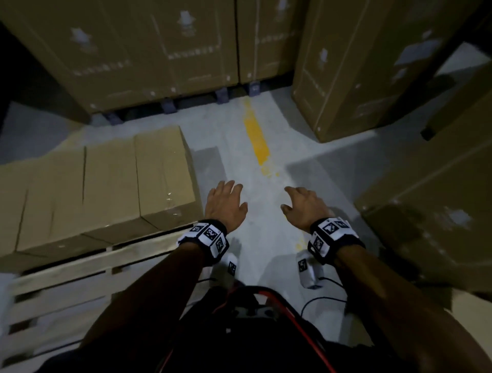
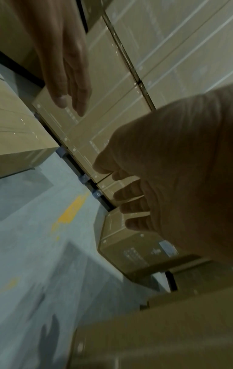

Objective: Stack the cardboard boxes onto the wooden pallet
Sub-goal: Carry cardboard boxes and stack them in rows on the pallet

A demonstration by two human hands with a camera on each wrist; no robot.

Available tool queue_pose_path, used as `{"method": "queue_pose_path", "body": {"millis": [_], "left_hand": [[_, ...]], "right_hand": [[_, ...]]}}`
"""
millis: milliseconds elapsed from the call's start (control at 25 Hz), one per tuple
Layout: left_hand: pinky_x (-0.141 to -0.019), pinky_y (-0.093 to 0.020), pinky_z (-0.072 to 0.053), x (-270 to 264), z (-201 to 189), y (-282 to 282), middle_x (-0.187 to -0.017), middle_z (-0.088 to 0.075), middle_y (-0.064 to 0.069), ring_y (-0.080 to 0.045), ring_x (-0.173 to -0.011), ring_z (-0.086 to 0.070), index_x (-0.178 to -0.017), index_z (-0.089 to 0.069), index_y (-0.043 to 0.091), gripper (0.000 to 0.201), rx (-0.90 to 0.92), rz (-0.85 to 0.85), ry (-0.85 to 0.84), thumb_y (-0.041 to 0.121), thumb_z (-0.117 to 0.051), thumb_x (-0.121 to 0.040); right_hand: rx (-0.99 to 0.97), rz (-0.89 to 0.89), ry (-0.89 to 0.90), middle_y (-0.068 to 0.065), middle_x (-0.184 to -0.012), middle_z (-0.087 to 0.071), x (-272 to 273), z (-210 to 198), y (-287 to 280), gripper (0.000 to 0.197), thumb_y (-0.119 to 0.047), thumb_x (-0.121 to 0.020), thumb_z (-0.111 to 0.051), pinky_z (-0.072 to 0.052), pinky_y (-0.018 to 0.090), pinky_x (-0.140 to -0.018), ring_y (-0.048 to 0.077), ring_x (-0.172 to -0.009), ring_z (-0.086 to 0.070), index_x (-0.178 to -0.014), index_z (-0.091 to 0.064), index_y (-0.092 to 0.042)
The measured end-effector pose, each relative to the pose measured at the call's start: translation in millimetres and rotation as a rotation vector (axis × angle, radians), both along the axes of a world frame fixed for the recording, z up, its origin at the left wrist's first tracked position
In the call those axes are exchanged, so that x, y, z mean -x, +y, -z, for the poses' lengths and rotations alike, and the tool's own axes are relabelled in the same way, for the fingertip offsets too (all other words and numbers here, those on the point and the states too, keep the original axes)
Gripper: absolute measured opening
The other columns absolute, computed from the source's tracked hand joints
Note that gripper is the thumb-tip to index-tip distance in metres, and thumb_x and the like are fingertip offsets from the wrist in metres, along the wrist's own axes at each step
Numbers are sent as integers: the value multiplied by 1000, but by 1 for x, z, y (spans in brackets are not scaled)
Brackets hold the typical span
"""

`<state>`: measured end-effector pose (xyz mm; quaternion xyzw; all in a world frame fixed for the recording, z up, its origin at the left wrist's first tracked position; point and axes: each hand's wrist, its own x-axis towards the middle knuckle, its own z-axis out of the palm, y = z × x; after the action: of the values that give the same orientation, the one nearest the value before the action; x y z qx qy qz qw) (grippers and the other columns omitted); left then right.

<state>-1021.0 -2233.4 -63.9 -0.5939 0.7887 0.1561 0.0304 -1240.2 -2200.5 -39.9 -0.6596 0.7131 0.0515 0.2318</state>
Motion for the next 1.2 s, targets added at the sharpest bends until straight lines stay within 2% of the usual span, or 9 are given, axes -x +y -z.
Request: {"method": "queue_pose_path", "body": {"millis": [280,400,520,640,720,840,1040,1200], "left_hand": [[-114,-44,-28,11,17,-76,-156,-35,-8,-28,-143,-28,-147,-37,16,56,6,-270,2,41,-46,-98],[-113,-43,-31,1,38,-131,-153,-39,-8,-28,-141,-32,-145,-40,16,57,-1,-408,34,42,-49,-95],[-107,-45,-36,-16,51,-190,-143,-48,-15,-34,-133,-41,-140,-48,10,56,-9,-540,85,36,-56,-92],[-110,-48,-31,-28,40,-239,-146,-45,-15,-36,-138,-35,-142,-44,9,54,-30,-665,94,32,-55,-94],[-115,-47,-25,-36,31,-265,-152,-38,-11,-32,-144,-27,-145,-39,12,53,-33,-762,98,33,-51,-97],[-118,-45,-22,-46,25,-294,-157,-33,-10,-30,-147,-22,-147,-37,14,54,-13,-881,82,37,-47,-99],[-115,-45,-28,-39,32,-329,-150,-40,-10,-30,-140,-32,-142,-42,14,53,-3,-1154,59,37,-54,-96],[-113,-45,-32,-5,35,-353,-149,-42,-11,-30,-136,-38,-144,-40,15,56,-55,-1379,43,38,-55,-95]], "right_hand": [[13,-279,8,11,-154,-38,9,6,-142,59,-39,-101,-49,-37,46,-108,35,-138,-37,-153,-31,-19],[-3,-413,29,10,-155,-37,-9,22,-224,59,-38,-101,-49,-36,46,-108,35,-138,-36,-154,-30,-19],[-43,-537,41,10,-157,-35,-39,35,-308,60,-39,-102,-48,-36,47,-110,35,-140,-33,-155,-28,-20],[-72,-671,58,10,-158,-32,-67,34,-379,61,-40,-102,-47,-34,48,-111,35,-142,-32,-156,-26,-19],[-80,-750,59,11,-158,-33,-83,29,-416,61,-39,-102,-47,-35,48,-112,35,-142,-32,-156,-26,-19],[-85,-869,53,10,-159,-32,-104,24,-469,62,-39,-102,-48,-34,47,-112,34,-142,-32,-156,-26,-19],[-81,-1118,28,11,-158,-31,-135,32,-548,62,-36,-100,-50,-34,45,-112,35,-141,-33,-155,-28,-18],[-121,-1335,16,13,-155,-37,-145,45,-596,61,-37,-98,-53,-36,46,-111,37,-138,-39,-153,-33,-20]]}}
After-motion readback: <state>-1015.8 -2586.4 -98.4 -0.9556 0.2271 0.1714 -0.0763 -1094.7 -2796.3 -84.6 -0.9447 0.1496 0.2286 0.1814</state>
